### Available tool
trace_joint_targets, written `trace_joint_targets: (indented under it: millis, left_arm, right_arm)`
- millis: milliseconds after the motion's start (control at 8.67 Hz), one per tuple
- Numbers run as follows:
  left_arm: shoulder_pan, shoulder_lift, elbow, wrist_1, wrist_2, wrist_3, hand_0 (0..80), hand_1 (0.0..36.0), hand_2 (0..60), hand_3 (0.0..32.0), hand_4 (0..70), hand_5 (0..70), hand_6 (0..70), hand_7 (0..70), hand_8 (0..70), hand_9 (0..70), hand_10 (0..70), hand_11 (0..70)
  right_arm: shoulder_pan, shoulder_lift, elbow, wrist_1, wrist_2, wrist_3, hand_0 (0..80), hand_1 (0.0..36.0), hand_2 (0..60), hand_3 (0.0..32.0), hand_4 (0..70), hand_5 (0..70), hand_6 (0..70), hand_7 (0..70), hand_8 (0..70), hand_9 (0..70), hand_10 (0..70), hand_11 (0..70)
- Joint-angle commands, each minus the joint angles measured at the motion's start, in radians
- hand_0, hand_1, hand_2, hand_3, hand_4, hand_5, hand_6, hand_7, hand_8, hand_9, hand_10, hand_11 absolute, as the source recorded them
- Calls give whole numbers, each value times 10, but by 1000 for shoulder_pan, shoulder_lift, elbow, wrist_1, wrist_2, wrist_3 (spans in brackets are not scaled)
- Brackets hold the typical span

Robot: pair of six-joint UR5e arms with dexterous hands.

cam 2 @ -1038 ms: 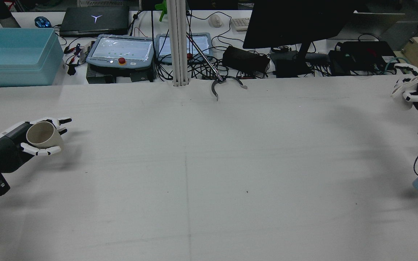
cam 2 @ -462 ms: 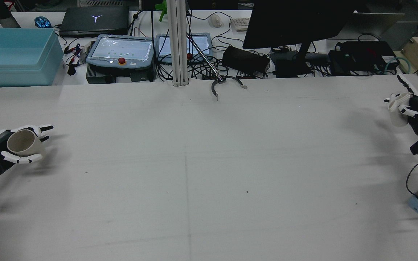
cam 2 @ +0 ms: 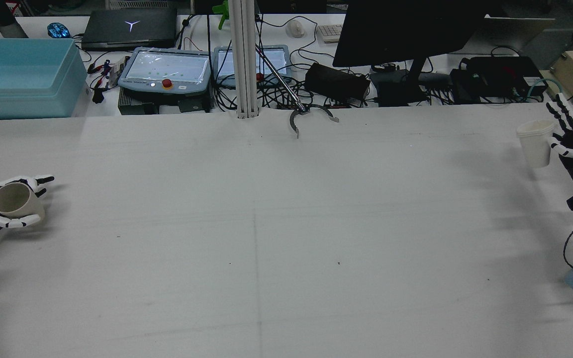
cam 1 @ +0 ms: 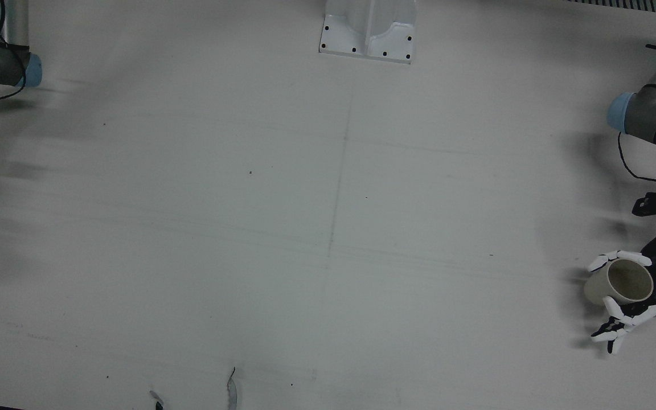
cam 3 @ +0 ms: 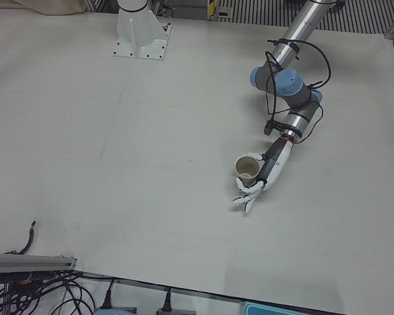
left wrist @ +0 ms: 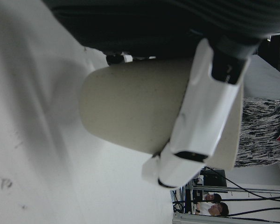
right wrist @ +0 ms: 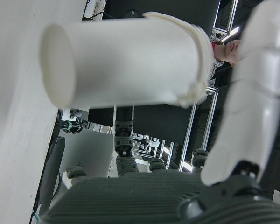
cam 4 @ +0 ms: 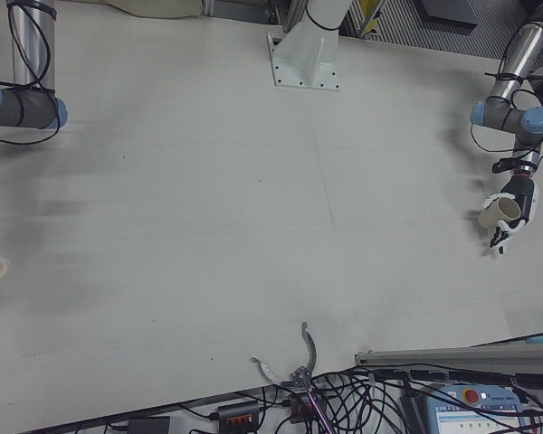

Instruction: Pour water

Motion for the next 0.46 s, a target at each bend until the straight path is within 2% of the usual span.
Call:
trace_joint_targets:
  millis: [0, 115, 231, 346]
  left_arm:
    - [-18, 1, 43, -22, 12, 11, 652, 232, 0, 0, 228, 700, 130, 121, 19, 10, 3, 26]
    - [-18, 1, 49, -24, 12, 11, 626, 215, 0, 0, 260, 240, 115, 97, 14, 5, 0, 8]
    - [-20, 1, 51, -26, 12, 13, 595, 200, 0, 0, 263, 0, 102, 76, 10, 1, 0, 0]
    - [-20, 1, 51, -26, 12, 11, 566, 185, 0, 0, 237, 0, 89, 56, 7, 0, 0, 0]
  right_arm:
    - [8, -4, 25, -1, 0, -1, 515, 190, 8, 320, 0, 41, 2, 0, 0, 0, 0, 0]
    - [8, -4, 28, -1, 0, -2, 517, 197, 41, 320, 0, 42, 11, 0, 0, 0, 0, 0]
    - [6, -4, 30, -1, 0, -2, 522, 205, 59, 320, 0, 44, 15, 0, 0, 0, 0, 0]
    - [9, -4, 42, -3, 0, -4, 524, 208, 72, 320, 0, 45, 18, 0, 0, 0, 0, 0]
